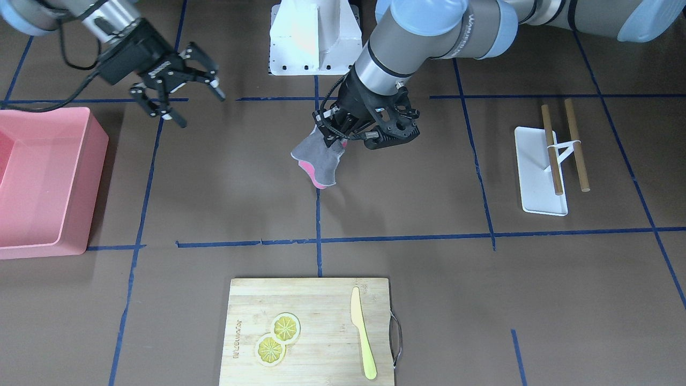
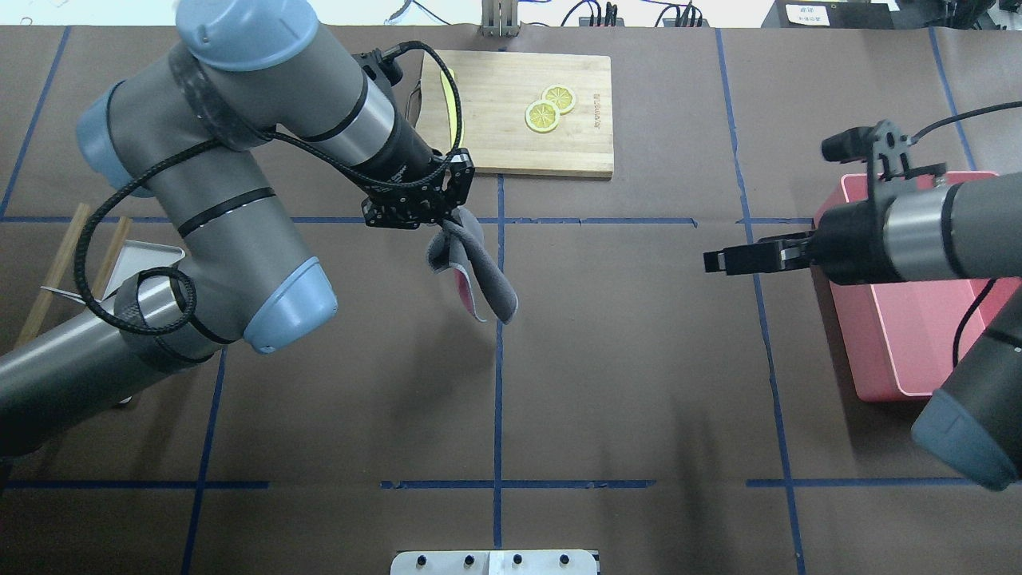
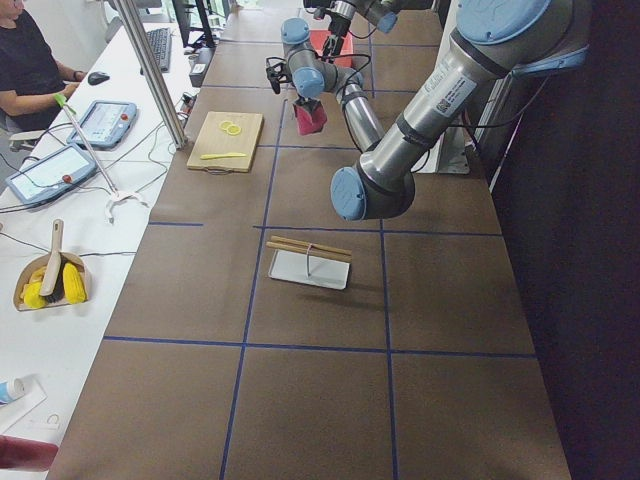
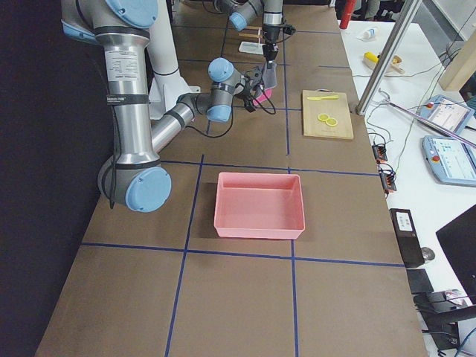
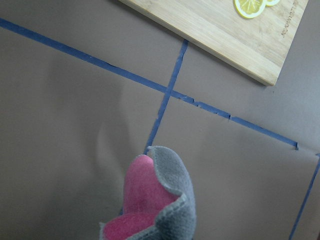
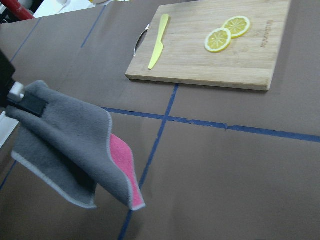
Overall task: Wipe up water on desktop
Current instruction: 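Lift the cloth with the left gripper toward the table center while the right gripper approaches, then grasp the hanging cloth with the right gripper below the left gripper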
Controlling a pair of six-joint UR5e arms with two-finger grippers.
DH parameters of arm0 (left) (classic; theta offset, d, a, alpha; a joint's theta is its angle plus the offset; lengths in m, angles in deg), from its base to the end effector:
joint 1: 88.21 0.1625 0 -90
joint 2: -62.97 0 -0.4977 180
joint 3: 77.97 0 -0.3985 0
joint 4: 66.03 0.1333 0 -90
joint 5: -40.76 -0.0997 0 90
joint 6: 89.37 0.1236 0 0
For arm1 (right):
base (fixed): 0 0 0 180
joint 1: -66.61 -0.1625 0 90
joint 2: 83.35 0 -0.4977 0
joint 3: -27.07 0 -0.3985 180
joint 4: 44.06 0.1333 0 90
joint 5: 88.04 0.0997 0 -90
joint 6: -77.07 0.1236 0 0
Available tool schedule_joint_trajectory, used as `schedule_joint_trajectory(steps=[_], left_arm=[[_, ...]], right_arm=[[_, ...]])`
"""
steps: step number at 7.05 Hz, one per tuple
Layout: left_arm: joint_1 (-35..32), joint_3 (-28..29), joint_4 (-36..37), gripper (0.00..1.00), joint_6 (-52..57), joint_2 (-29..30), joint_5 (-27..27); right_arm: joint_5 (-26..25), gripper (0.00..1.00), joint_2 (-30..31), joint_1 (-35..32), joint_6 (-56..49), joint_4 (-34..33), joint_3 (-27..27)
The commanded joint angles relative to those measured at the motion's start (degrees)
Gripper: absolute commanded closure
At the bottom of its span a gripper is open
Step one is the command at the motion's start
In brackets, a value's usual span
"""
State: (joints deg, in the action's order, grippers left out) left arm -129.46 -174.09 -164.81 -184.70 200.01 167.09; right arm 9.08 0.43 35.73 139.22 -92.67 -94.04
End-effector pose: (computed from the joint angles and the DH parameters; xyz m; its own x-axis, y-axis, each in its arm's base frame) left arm 0.5152 -0.5317 0.1416 0.3393 -0.3971 -0.8528 0.1704 0.9175 -0.3594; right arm -0.3776 -0.3633 0.3418 0.3376 -0.3382 0.8784 -0.2796 0.8550 0.4367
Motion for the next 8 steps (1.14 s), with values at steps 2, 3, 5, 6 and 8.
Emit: schedule_joint_trajectory(steps=[2, 3, 5, 6, 8], left_arm=[[1.7, 0.31, 0.0, 1.0, -8.53, 2.96, -0.12], [1.87, 0.05, 0.0, 1.0, -9.08, 2.98, -0.12], [2.14, -0.74, 0.17, 1.0, -11.0, 2.89, -0.2], [2.92, -0.91, 0.26, 1.0, -11.97, 2.89, -0.29], [4.5, -1.0, 0.35, 1.0, -12.16, 2.89, -0.29]], right_arm=[[-21.48, 0.0, -7.99, 14.58, -0.01, -6.37, 0.26], [-24.31, 0.0, -9.41, 16.35, -0.54, -8.23, 0.35], [-27.83, 0.01, -9.25, 17.16, -2.02, -8.43, 0.88], [-31.08, 0.01, -9.42, 18.03, -4.21, -8.43, 1.49], [-33.82, 0.01, -9.51, 18.39, -5.28, -8.43, 2.9]])
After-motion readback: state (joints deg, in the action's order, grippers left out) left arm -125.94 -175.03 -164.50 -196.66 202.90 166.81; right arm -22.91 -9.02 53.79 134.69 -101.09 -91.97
